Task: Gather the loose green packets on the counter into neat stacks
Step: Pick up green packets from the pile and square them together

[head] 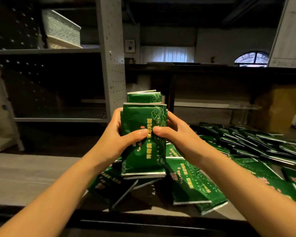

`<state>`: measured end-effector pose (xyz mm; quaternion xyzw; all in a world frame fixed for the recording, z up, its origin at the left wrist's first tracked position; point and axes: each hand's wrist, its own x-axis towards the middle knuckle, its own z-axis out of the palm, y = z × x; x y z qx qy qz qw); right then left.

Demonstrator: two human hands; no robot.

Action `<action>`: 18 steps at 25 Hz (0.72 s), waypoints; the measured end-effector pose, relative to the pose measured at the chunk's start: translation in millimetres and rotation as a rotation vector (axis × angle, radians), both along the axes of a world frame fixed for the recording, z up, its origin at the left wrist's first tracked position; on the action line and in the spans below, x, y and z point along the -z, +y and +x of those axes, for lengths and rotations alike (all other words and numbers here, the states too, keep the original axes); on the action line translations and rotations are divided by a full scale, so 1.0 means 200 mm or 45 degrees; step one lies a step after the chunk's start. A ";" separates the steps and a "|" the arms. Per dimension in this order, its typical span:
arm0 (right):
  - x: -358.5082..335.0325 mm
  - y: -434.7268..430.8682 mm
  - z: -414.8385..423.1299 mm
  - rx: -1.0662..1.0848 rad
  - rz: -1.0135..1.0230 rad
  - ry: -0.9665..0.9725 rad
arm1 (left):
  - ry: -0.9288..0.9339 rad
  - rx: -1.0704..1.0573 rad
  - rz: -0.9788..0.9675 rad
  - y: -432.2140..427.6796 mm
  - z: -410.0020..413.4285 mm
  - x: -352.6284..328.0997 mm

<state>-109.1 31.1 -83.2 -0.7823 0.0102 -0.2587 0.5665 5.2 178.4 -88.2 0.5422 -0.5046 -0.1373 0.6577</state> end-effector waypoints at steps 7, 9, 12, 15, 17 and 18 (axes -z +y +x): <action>0.04 0.33 0.21 -0.082 -0.080 -0.050 | 0.001 -0.153 -0.019 0.38 0.16 0.06; 0.07 0.41 0.30 -0.114 -0.063 -0.039 | -0.022 -0.168 -0.051 0.47 0.24 0.08; 0.12 0.51 0.47 -0.119 -0.107 -0.031 | -0.076 -0.265 -0.129 0.56 0.34 0.11; 0.16 0.59 0.60 -0.167 -0.044 -0.044 | -0.064 -0.346 -0.222 0.60 0.42 0.17; 0.19 0.65 0.66 -0.219 0.014 -0.067 | -0.039 -0.377 -0.271 0.60 0.47 0.22; 0.21 0.67 0.68 -0.241 0.040 -0.079 | -0.008 -0.383 -0.294 0.59 0.49 0.25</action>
